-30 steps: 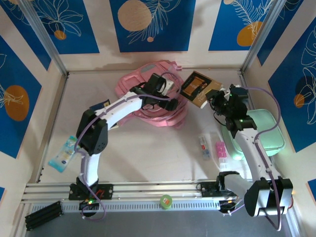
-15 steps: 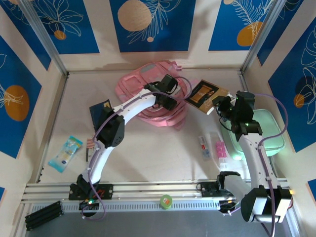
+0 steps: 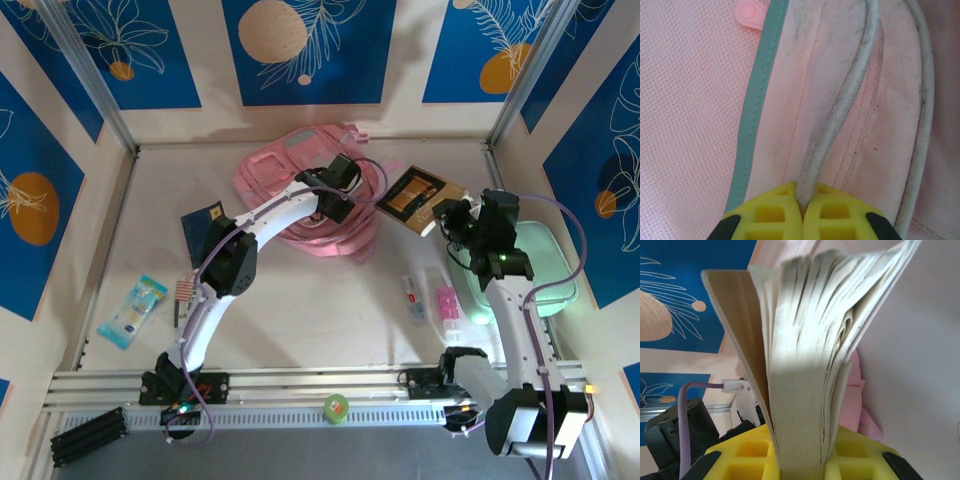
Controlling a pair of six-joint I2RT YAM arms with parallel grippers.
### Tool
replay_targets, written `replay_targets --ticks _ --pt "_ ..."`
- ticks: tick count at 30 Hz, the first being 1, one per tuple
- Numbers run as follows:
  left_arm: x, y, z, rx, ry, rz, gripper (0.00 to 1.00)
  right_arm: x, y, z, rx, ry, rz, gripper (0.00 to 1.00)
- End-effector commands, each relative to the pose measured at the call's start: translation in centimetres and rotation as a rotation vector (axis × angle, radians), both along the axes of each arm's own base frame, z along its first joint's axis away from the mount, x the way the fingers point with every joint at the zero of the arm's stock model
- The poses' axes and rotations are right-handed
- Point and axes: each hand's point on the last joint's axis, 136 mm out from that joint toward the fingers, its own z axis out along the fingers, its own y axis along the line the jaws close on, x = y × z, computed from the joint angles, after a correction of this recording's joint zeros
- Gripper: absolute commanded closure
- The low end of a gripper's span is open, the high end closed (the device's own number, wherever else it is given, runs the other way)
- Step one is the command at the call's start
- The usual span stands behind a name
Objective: Pack the student bag
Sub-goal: Open the student bag at the top-center of the table, then place the book in the student bag.
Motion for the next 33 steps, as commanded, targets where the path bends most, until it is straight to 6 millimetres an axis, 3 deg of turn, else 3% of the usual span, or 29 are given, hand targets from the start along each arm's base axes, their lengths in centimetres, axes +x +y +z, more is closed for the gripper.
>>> replay_targets --ticks 1,9,15,19,24,29,33 --pt "0.5 1.1 5.6 -0.064 -0.085 0.048 1.0 0.0 -0.3 2.3 -0.028 -0.093 0.009 0.94" --pt "0.0 2.7 13.9 -0.207 -0.274 0.101 1.0 -0.6 -1.5 2.0 -0.053 -0.102 0.004 0.93" --pt "-0.1 2.8 18.4 -0.517 -0.223 0.109 1.0 0.1 1.2 1.7 0.059 -0.136 0.162 0.93" --pt "0.3 2.7 20.3 -0.623 -0.203 0.106 1.0 0.1 3.7 1.6 0.117 -0.156 0.258 0.92" --pt "0.3 2.2 21.1 -0.659 -0.198 0.092 1.0 0.6 7.6 1.1 0.141 -0.152 0.354 0.92" --pt "0.4 2.5 22.2 -0.69 -0.211 0.1 1.0 3.0 11.2 0.9 0.201 -0.146 0.404 0.92" --pt "0.4 2.6 23.0 -0.756 -0.18 0.093 1.0 5.7 13.2 1.9 0.203 -0.161 0.418 0.93"
